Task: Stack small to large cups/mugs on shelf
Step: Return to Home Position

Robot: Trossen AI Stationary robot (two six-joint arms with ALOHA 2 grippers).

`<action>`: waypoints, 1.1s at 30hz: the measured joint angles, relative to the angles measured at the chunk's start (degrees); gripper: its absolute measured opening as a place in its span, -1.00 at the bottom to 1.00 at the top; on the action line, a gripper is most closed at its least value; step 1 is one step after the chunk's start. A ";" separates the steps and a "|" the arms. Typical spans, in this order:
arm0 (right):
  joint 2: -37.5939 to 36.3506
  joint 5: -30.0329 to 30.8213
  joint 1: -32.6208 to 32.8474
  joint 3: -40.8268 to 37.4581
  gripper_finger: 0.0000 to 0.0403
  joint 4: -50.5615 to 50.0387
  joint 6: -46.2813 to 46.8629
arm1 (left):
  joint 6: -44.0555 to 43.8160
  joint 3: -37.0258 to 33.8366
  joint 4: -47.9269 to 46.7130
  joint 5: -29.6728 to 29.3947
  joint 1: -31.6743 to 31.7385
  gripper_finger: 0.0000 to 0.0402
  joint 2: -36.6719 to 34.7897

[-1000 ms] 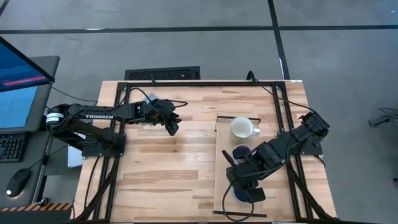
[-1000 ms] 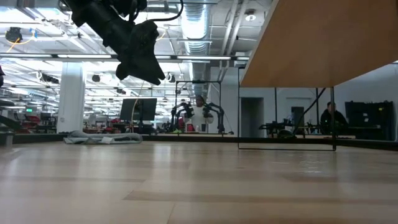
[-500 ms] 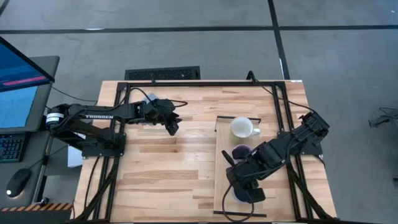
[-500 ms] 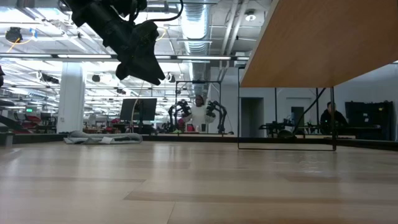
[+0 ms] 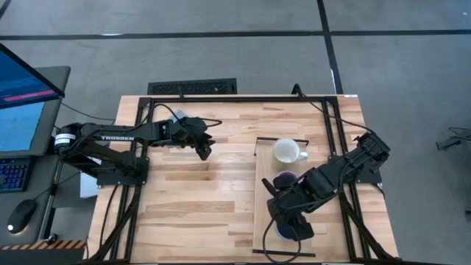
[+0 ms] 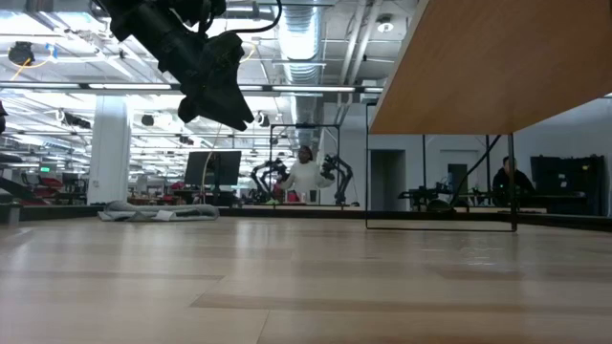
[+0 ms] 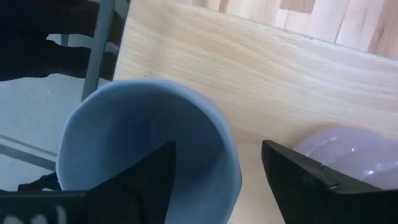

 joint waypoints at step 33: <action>-1.97 -1.67 0.68 0.41 0.30 3.44 -10.67 | -3.58 0.00 -0.25 0.02 0.02 -0.38 0.00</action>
